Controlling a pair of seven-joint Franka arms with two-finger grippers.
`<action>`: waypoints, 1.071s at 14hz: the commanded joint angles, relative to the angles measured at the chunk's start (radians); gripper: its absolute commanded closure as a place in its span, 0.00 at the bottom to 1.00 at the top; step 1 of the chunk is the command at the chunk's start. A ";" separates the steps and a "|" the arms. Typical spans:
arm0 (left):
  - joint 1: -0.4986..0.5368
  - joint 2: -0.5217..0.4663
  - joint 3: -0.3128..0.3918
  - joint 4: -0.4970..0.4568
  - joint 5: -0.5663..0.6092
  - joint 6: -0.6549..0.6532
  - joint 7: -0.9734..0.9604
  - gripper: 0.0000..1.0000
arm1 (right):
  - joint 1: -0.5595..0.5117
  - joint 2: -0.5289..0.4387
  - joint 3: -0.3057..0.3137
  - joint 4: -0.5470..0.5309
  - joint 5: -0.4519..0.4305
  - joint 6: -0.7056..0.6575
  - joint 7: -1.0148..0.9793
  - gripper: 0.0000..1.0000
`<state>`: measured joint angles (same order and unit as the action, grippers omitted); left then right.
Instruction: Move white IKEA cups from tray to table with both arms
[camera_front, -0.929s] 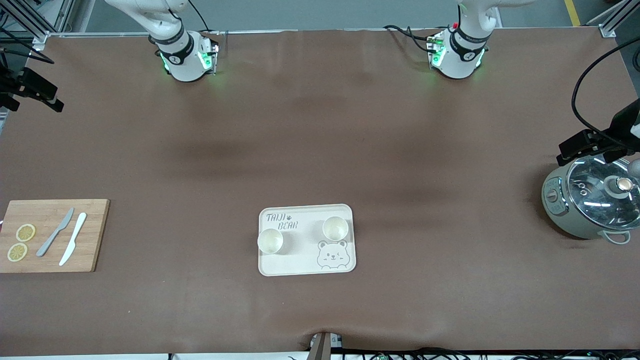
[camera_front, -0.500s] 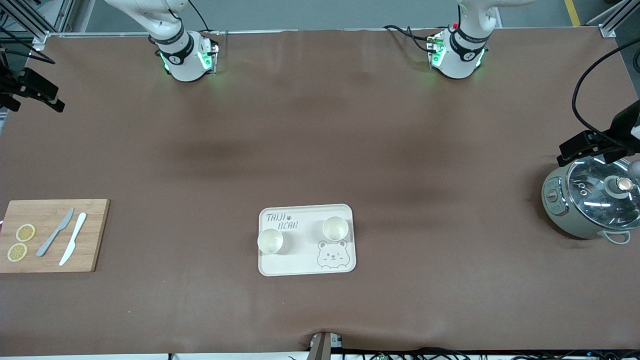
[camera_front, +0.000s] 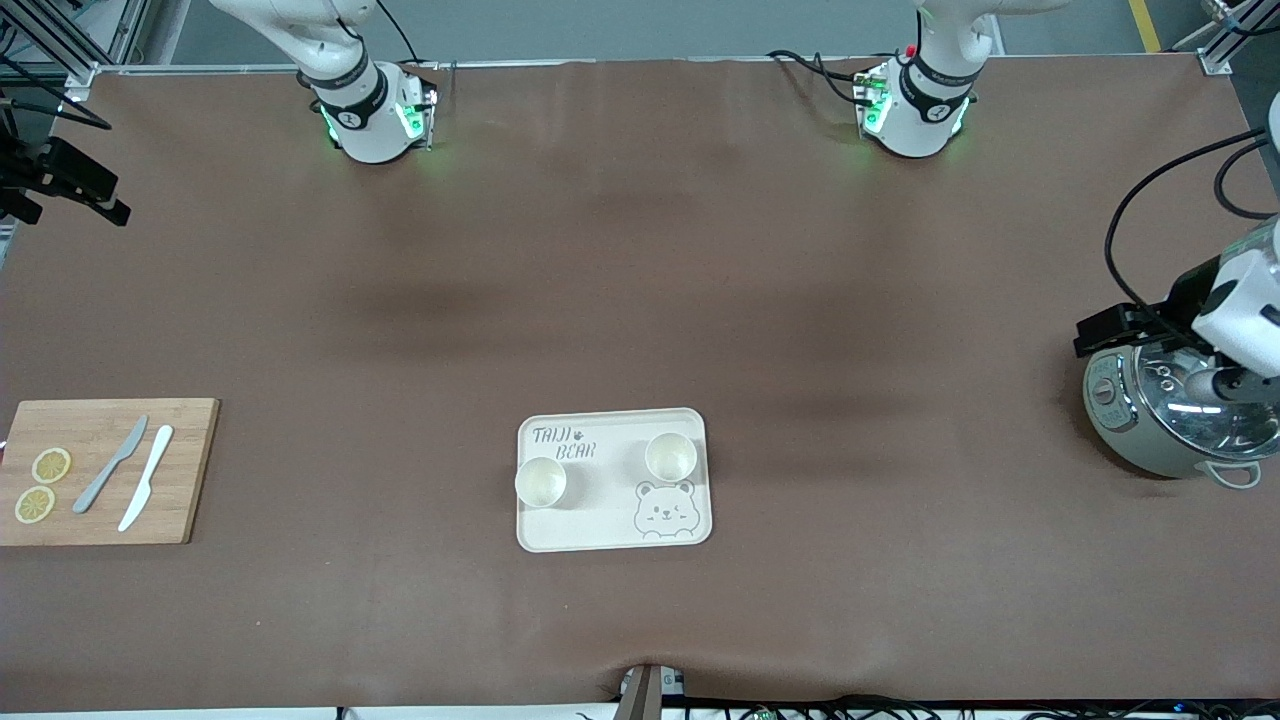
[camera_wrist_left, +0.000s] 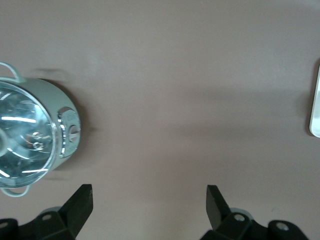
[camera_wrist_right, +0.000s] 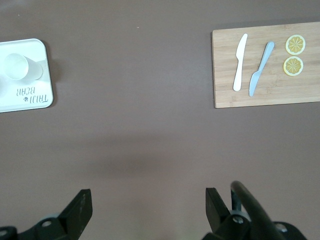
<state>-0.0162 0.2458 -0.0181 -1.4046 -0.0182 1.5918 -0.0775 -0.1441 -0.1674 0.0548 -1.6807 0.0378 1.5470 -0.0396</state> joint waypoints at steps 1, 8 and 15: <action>-0.013 0.042 -0.002 0.013 -0.086 0.002 -0.010 0.00 | -0.005 0.012 0.011 0.044 0.016 0.019 -0.003 0.00; -0.152 0.171 -0.006 0.015 -0.158 0.143 -0.107 0.00 | 0.194 0.288 0.014 0.262 0.008 0.039 0.145 0.00; -0.321 0.331 -0.006 0.055 -0.161 0.379 -0.402 0.00 | 0.379 0.584 0.011 0.273 -0.006 0.387 0.397 0.00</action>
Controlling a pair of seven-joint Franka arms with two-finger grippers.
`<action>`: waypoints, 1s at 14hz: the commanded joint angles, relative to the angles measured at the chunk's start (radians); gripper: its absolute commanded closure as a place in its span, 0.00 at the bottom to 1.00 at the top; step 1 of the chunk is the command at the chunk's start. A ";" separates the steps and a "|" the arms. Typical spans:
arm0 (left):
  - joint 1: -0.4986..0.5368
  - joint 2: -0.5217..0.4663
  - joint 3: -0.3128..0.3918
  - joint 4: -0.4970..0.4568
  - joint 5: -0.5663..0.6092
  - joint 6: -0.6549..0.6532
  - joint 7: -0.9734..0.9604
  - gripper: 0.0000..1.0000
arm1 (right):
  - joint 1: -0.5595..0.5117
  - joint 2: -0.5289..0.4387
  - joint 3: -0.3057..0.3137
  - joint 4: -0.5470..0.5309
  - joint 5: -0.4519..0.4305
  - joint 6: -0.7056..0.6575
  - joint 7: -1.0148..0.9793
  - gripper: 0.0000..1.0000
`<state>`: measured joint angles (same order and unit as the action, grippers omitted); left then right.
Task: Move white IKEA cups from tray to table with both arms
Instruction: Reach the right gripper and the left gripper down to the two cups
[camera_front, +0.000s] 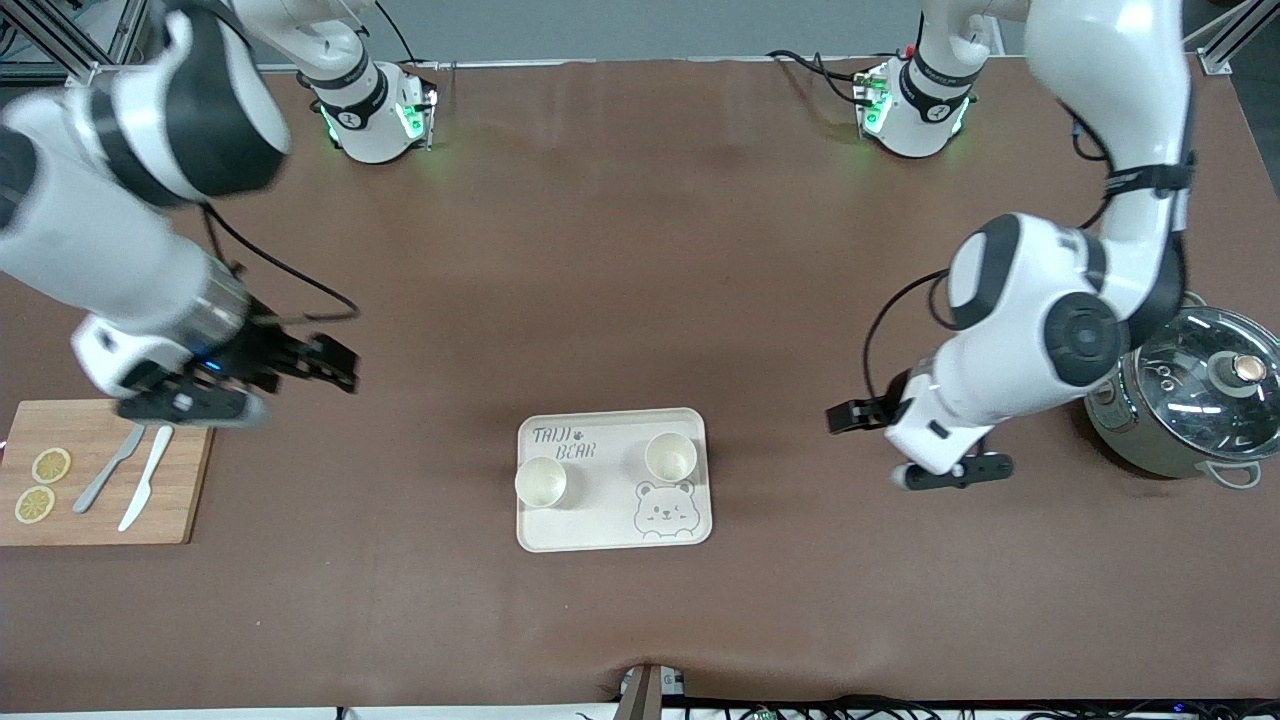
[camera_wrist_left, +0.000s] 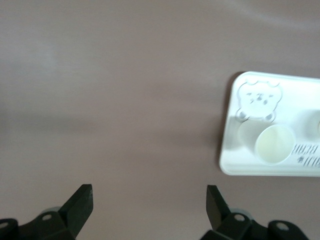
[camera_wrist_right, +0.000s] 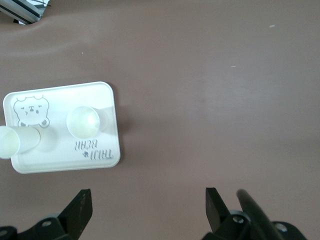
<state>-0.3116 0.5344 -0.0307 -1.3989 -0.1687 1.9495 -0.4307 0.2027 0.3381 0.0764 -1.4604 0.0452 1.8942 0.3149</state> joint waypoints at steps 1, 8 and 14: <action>-0.046 0.071 0.006 0.069 -0.011 0.038 -0.089 0.00 | 0.050 0.110 -0.010 0.052 -0.021 0.083 0.050 0.00; -0.164 0.206 0.017 0.126 -0.009 0.238 -0.313 0.00 | 0.116 0.291 -0.015 0.069 -0.033 0.308 0.107 0.00; -0.231 0.277 0.026 0.130 -0.008 0.339 -0.376 0.00 | 0.127 0.357 -0.017 0.069 -0.059 0.394 0.119 0.00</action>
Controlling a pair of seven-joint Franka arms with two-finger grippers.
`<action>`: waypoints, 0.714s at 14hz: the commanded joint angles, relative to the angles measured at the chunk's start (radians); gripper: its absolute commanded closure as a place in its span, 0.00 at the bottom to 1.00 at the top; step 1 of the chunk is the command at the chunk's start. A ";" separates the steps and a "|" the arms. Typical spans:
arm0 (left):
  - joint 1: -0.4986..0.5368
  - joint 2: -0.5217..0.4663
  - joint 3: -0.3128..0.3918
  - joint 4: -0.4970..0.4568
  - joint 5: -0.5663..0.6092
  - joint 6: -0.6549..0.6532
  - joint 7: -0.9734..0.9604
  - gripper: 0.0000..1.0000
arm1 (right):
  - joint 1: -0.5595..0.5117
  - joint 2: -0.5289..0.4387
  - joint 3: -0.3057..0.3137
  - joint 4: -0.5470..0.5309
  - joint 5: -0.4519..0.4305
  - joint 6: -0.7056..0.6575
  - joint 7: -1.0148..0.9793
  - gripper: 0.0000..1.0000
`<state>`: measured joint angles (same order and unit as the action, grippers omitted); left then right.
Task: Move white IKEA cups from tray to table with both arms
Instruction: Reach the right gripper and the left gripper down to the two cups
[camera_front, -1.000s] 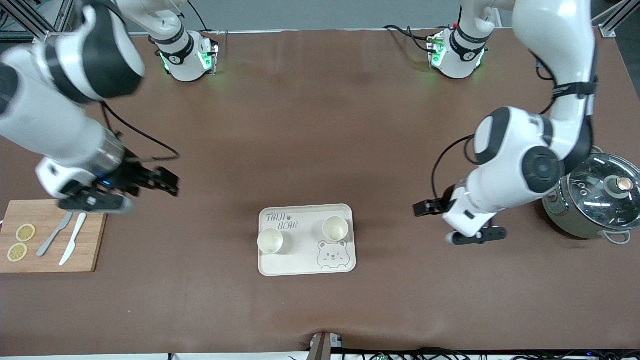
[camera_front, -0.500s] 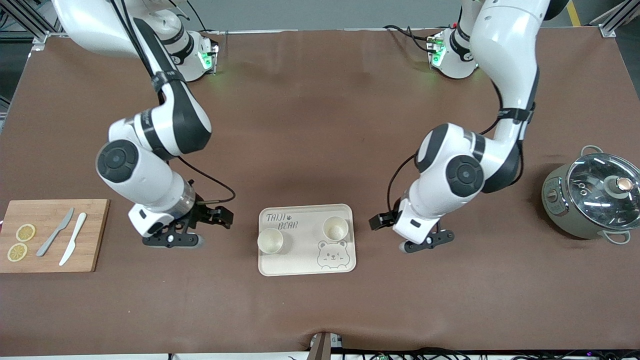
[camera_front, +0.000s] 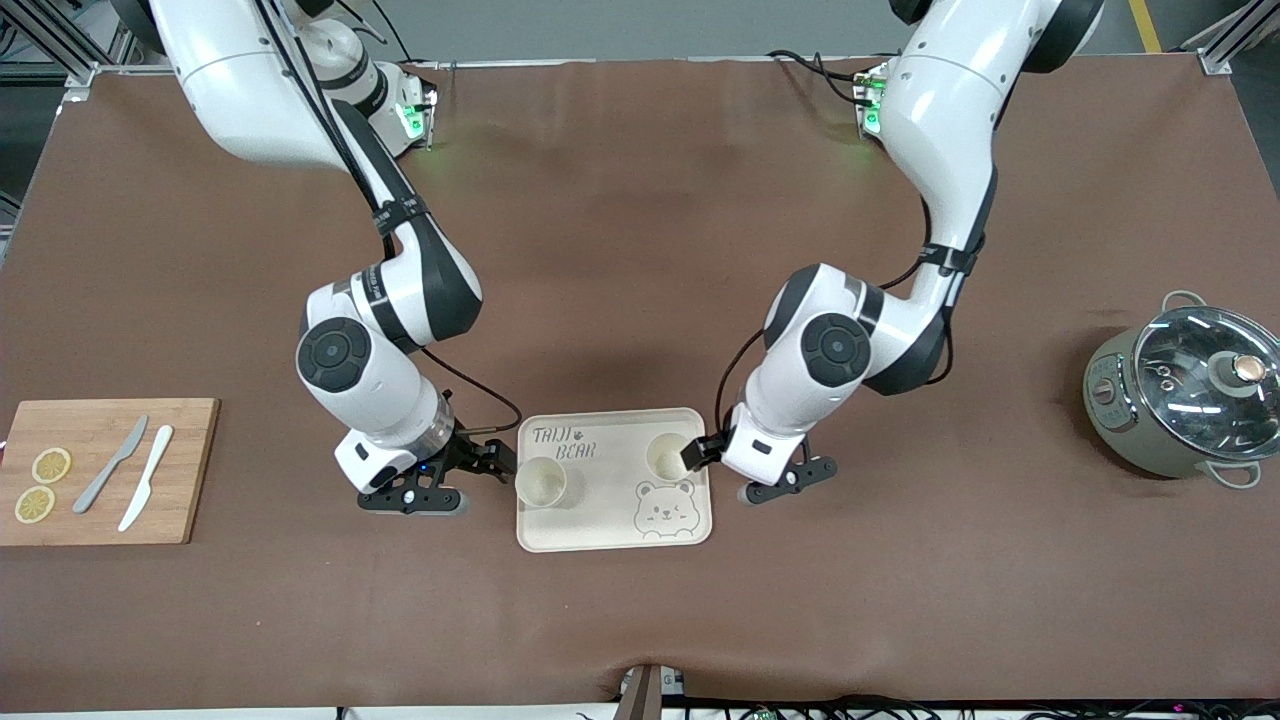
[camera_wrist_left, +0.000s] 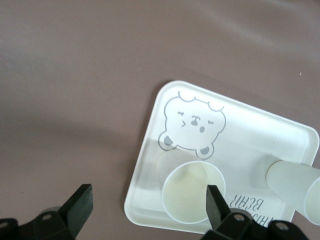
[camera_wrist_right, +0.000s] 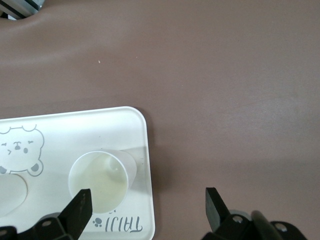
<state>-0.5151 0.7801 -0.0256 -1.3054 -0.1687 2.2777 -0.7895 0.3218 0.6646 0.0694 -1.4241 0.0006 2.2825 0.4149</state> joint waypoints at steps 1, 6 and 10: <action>-0.046 0.040 0.038 0.037 -0.009 0.017 -0.017 0.00 | 0.009 0.042 -0.010 0.033 -0.014 0.017 0.019 0.00; -0.129 0.088 0.113 0.035 -0.008 0.055 -0.040 0.00 | 0.034 0.098 -0.010 0.033 -0.025 0.080 0.021 0.00; -0.140 0.110 0.113 0.035 -0.008 0.078 -0.047 0.00 | 0.051 0.131 -0.010 0.031 -0.028 0.121 0.022 0.00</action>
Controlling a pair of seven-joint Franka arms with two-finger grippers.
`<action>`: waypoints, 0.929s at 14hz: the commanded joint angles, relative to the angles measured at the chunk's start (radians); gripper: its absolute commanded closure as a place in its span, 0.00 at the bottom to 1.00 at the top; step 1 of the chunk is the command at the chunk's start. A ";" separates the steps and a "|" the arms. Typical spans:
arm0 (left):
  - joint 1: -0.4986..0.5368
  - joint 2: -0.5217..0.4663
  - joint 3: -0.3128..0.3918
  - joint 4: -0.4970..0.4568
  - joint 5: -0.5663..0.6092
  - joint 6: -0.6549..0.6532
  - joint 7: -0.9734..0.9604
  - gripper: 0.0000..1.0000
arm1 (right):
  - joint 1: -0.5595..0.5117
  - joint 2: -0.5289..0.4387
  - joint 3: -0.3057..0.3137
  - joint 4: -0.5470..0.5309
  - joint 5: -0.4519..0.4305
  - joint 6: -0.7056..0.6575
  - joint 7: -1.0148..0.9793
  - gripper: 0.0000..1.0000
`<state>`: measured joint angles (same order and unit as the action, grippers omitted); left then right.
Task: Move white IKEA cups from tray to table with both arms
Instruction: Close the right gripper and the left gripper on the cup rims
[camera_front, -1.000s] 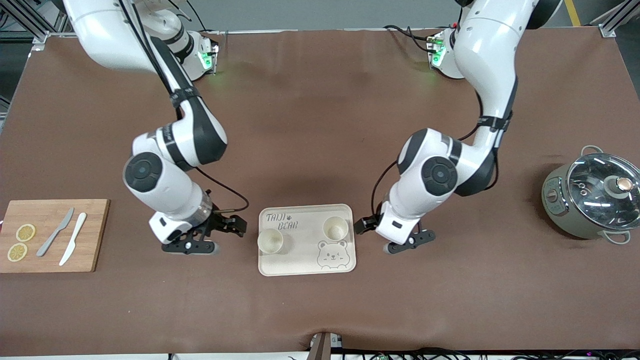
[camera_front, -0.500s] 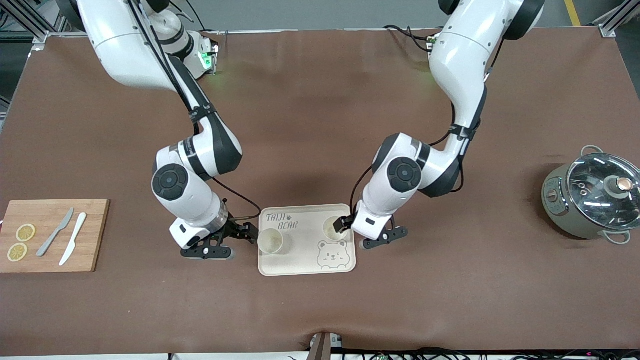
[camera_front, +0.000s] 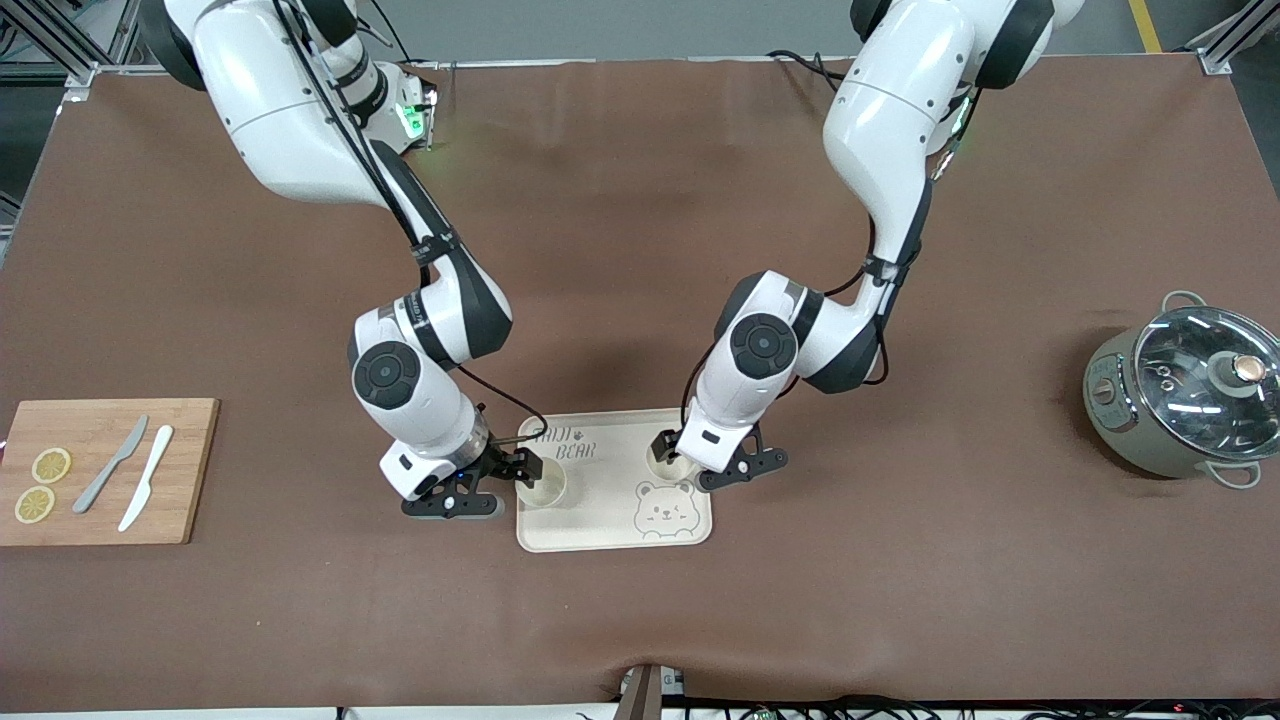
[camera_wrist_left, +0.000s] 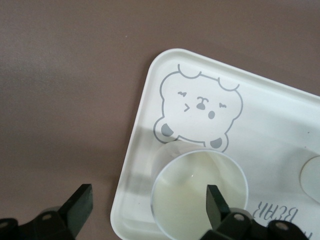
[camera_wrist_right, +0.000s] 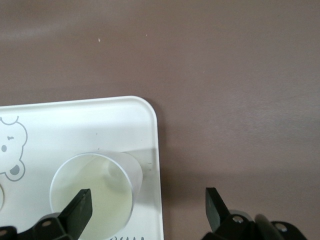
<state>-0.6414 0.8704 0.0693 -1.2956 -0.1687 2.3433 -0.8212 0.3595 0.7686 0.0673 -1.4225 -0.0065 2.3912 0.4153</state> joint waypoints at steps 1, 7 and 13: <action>-0.015 0.025 0.018 0.024 -0.008 0.022 -0.015 0.00 | 0.013 0.035 -0.007 0.030 -0.021 0.022 0.022 0.00; -0.023 0.033 0.018 0.022 -0.006 0.022 -0.070 0.55 | 0.027 0.063 -0.015 0.025 -0.036 0.069 0.023 0.00; -0.023 0.027 0.020 0.022 -0.005 0.022 -0.072 1.00 | 0.027 0.080 -0.017 0.020 -0.038 0.105 0.027 0.00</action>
<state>-0.6513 0.8921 0.0722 -1.2892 -0.1687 2.3591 -0.8718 0.3736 0.8276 0.0627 -1.4224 -0.0258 2.4738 0.4179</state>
